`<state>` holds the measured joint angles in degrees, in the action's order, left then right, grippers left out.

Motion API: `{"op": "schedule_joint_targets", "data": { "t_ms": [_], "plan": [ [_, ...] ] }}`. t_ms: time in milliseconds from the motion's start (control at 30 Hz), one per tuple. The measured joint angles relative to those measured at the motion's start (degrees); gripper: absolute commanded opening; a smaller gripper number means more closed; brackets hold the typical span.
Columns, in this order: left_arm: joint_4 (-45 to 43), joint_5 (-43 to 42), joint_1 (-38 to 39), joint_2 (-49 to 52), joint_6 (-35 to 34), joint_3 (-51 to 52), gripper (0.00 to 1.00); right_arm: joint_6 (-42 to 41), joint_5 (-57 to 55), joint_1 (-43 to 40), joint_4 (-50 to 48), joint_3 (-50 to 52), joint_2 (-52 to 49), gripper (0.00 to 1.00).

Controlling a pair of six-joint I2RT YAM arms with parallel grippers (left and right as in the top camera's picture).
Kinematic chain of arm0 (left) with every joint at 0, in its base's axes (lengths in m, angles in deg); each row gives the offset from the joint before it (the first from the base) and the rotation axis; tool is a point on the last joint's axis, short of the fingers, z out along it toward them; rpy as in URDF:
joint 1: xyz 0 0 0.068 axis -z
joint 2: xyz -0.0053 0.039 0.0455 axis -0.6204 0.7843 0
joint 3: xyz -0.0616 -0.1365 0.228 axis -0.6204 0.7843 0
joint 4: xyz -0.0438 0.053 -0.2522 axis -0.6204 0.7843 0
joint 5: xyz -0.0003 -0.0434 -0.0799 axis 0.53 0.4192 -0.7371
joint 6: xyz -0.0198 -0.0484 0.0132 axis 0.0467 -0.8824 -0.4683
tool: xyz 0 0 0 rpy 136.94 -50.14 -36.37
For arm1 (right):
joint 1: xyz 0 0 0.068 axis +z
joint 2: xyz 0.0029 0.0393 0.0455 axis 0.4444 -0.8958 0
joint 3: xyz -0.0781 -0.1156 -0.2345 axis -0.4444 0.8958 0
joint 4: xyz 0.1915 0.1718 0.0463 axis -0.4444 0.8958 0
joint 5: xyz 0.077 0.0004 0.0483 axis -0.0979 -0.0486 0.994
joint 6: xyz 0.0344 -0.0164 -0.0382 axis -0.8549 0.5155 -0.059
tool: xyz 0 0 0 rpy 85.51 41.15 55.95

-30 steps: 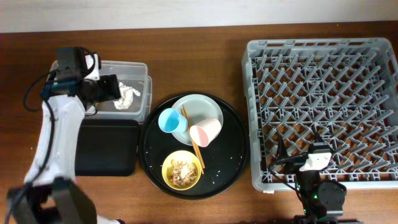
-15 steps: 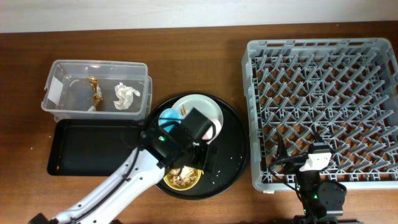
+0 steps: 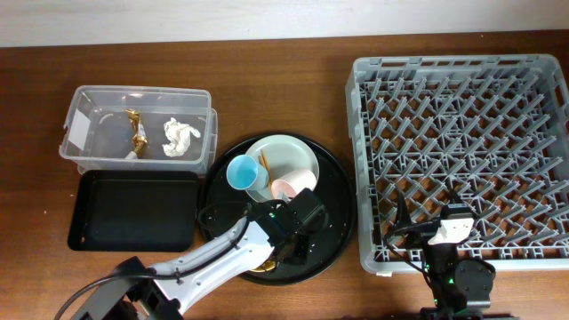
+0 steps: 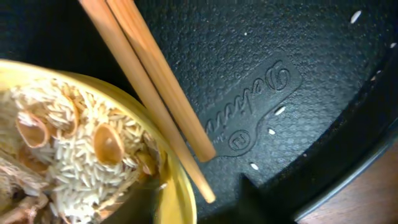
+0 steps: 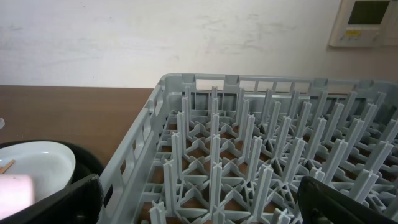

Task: Sort waste into correct bins and load items into the dishwasher rack
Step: 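Grasp the rim of the yellow bowl with the left gripper, then carry the yellow bowl left over the black tray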

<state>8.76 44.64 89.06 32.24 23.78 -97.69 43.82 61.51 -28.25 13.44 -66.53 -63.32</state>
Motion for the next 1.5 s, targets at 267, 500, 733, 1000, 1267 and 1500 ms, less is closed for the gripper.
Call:
{"op": "schedule_joint_targets", "data": {
  "t_ms": [267, 500, 733, 1000, 1267, 1500],
  "plan": [
    [0.42, 2.84, 0.02, -0.02, -0.33, -0.11, 0.01, 0.00, 0.00, 0.00, 0.00, 0.00, 0.00, 0.98],
    [11.45, 17.05, 0.17, -5.35, -0.28, -6.99, 0.01, -0.02, 0.00, 0.00, 0.00, 0.00, 0.00, 0.98],
    [11.85, 19.12, 0.17, -6.19, -0.31, -6.99, 0.01, -0.02, 0.00, 0.00, 0.00, -0.02, 0.00, 0.98],
    [13.38, 18.97, 0.15, -6.19, -0.31, -6.99, 0.00, 0.00, 0.00, 0.00, 0.00, 0.00, 0.00, 0.98],
    [15.52, 6.23, -25.88, -7.69, 13.55, -7.21, 0.00, -0.02, 0.00, 0.00, 0.00, 0.00, 0.00, 0.98],
    [14.21, -4.85, -55.65, -18.23, 25.09, -7.30, 0.00, -0.04, -0.02, 0.00, 0.00, 0.00, 0.00, 0.98]
  ]
}}
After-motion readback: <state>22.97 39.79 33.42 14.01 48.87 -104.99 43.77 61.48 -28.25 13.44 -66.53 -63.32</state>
